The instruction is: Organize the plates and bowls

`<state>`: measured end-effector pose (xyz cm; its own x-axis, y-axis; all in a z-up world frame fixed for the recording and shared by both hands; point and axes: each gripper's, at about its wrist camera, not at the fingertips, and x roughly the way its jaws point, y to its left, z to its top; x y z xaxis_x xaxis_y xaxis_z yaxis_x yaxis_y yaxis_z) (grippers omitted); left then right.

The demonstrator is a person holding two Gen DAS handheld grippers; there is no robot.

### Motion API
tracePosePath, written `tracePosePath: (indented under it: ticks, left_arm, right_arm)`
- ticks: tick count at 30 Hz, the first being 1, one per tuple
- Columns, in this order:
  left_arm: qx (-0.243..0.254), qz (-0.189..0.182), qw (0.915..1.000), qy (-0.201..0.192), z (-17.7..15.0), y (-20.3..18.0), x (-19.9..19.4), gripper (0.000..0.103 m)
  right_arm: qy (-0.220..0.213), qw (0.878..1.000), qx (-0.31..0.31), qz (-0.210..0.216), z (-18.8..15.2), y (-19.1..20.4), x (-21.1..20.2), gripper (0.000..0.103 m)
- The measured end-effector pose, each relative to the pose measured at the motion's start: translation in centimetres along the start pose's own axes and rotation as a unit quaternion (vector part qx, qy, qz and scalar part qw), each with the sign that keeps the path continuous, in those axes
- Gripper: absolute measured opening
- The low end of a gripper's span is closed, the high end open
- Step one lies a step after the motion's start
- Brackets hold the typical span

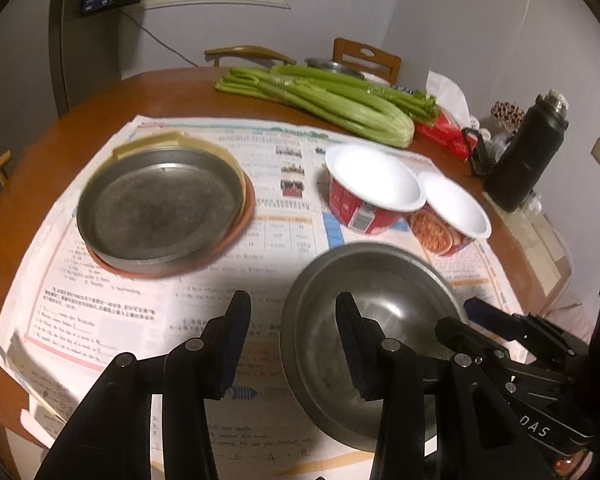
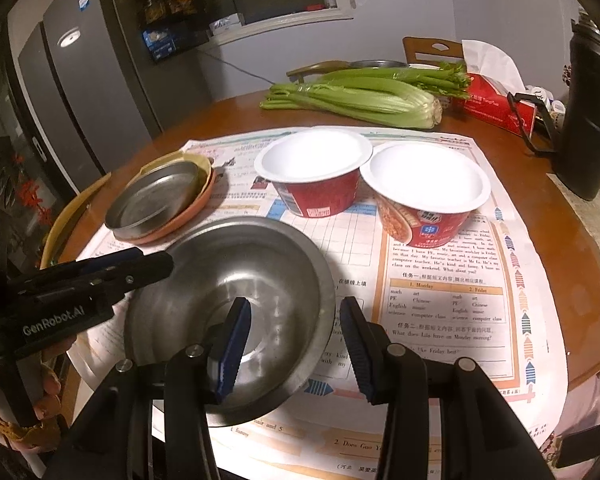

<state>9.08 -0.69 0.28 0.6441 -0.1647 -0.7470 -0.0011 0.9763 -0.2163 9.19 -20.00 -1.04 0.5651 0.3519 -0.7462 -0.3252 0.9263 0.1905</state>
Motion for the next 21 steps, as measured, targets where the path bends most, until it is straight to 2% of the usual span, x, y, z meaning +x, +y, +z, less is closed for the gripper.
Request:
tracePosePath:
  ticks: [8, 13, 21]
  left_arm:
    - [0.0, -0.016, 0.9998, -0.01, 2.6, -0.2, 0.1, 0.046]
    - [0.01, -0.023, 0.9996, -0.01, 5.4, -0.8, 1.1, 0.047]
    - [0.022, -0.035, 0.9991, 0.011, 10.0, -1.9, 4.8, 0.047]
  right_arm:
    - [-0.012, 1.0, 0.015, 0.017, 1.3, -0.4, -0.4, 0.046]
    - [-0.008, 0.999, 0.038, 0.034, 2.9, -1.3, 0.5, 0.046]
    - [0.004, 0.994, 0.084, 0.063, 6.3, -2.7, 3.3, 0.046]
